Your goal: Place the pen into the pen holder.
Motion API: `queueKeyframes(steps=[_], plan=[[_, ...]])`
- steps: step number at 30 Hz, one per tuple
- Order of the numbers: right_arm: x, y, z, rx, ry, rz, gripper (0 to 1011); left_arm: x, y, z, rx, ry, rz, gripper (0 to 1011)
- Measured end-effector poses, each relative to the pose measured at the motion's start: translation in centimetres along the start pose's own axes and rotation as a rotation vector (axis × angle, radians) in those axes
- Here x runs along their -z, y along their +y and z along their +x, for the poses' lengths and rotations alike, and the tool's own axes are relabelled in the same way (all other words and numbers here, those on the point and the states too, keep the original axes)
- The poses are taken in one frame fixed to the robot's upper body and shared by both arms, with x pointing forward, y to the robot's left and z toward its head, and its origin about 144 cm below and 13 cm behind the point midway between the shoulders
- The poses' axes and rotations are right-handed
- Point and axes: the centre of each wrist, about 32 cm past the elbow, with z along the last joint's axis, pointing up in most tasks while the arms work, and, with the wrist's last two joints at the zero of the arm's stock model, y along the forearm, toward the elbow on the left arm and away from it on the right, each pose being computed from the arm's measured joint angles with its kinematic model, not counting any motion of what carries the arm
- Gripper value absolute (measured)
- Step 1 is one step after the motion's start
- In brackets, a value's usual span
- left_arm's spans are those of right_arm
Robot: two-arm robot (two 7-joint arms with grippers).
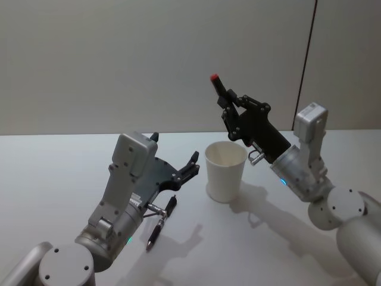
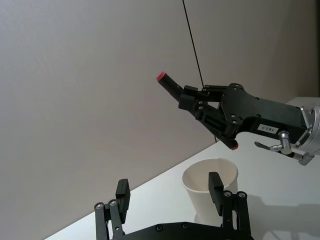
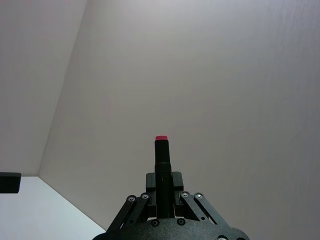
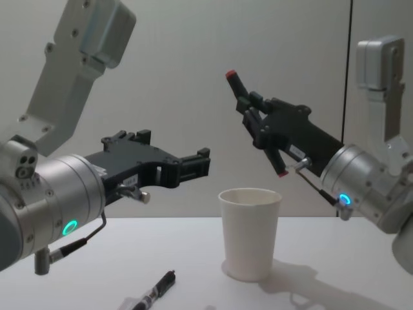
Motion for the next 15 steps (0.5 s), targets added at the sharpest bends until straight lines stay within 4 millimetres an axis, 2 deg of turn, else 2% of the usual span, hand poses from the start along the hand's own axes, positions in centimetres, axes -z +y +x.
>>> queueKeyframes(steps=[15], plan=[[0.80,0.40,-0.50,0.012,0.005,-0.047,171,0.00,0.00,0.00,0.000,0.000,0.000,1000]])
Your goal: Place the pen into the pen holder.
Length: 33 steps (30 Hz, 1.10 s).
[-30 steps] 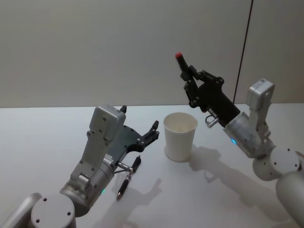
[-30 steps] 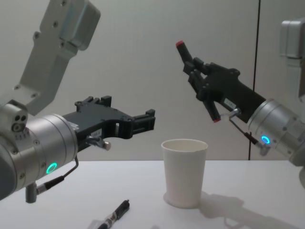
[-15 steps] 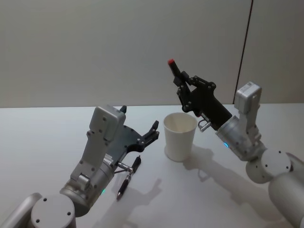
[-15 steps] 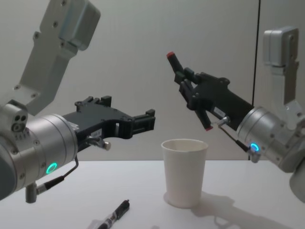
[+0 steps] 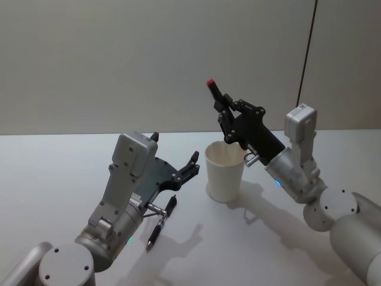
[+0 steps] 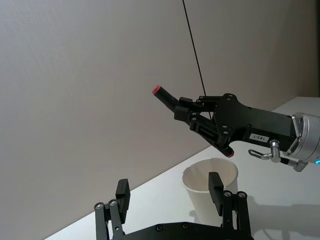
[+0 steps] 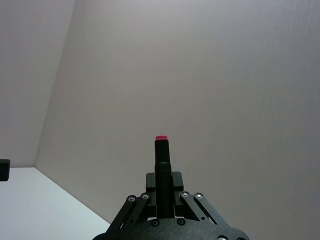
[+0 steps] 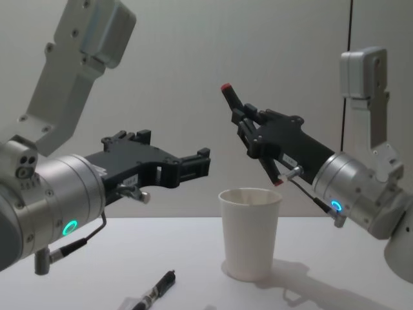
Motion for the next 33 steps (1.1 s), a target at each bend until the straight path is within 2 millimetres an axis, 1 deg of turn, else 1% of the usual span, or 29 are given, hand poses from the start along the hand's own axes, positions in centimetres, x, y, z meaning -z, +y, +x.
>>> queueKeyframes(steps=[20,22,24,26,31,33], plan=[[0.40,-0.06,-0.05,0.008,0.005,-0.039,176,0.00,0.00,0.00,0.000,0.000,0.000,1000],[0.42,-0.08,-0.05,0.009,0.006,-0.041,207,0.00,0.00,0.00,0.000,0.000,0.000,1000],[0.44,-0.11,-0.07,0.010,0.007,-0.044,280,0.00,0.00,0.00,0.000,0.000,0.000,1000],[0.45,-0.12,-0.07,0.010,0.007,-0.045,317,0.00,0.00,0.00,0.000,0.000,0.000,1000],[0.50,-0.19,-0.12,0.012,0.008,-0.049,494,0.00,0.00,0.00,0.000,0.000,0.000,1000],[0.53,-0.22,-0.15,0.012,0.009,-0.049,527,0.00,0.00,0.00,0.000,0.000,0.000,1000]])
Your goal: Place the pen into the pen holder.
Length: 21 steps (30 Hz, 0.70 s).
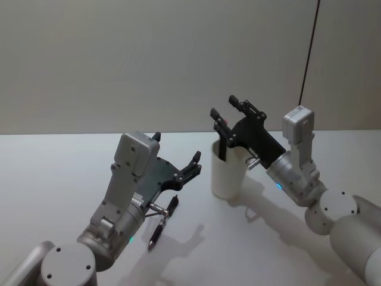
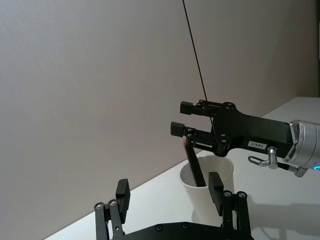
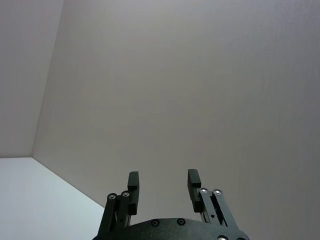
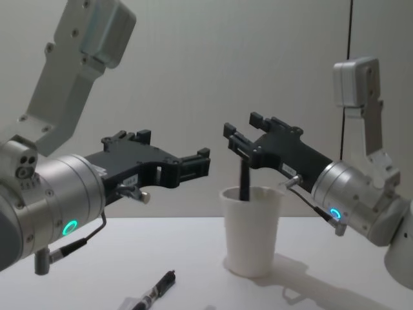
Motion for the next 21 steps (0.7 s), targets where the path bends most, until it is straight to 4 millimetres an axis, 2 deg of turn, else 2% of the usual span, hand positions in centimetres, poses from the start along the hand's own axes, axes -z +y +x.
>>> queueKeyframes(steps=[7,14,16,21], plan=[[0.05,-0.08,-0.13,0.000,0.001,0.002,773,0.00,0.00,0.00,0.000,0.000,0.000,1000],[0.07,-0.11,-0.20,-0.001,0.001,0.005,963,0.00,0.00,0.00,0.000,0.000,0.000,1000],[0.07,-0.11,-0.21,-0.002,0.001,0.006,1001,0.00,0.00,0.00,0.000,0.000,0.000,1000],[0.07,-0.12,-0.24,-0.002,0.000,0.009,1001,0.00,0.00,0.00,0.000,0.000,0.000,1000]])
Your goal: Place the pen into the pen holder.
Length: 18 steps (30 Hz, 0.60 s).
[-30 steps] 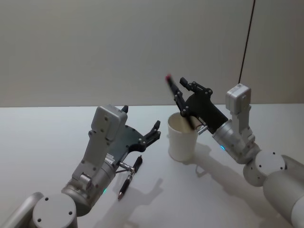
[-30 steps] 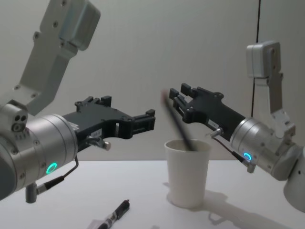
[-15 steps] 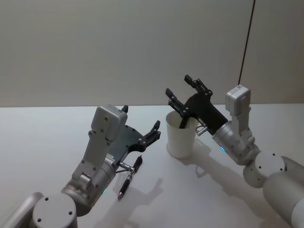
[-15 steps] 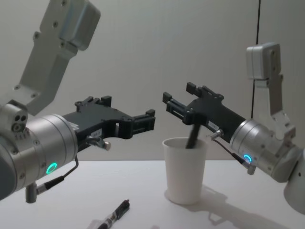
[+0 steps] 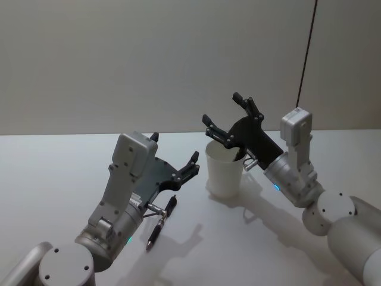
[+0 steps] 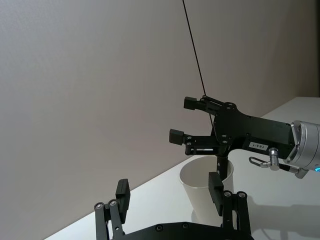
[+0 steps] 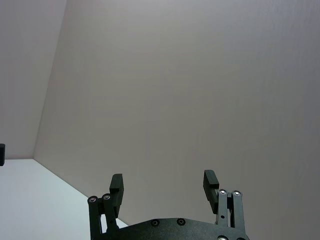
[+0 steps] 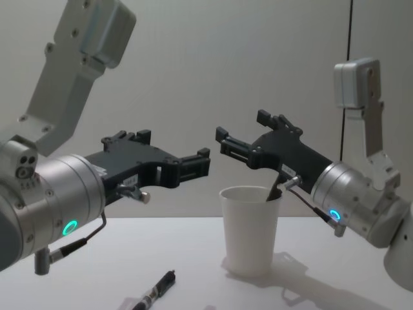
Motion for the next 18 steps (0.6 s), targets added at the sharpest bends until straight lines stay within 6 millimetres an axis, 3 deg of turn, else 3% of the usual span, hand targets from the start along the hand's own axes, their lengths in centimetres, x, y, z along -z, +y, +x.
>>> queueKeyframes(steps=[18], plan=[[-1.3,-0.7,0.0,0.060,-0.041,0.052,1001,0.0,0.0,0.0,0.000,0.000,0.000,1000]])
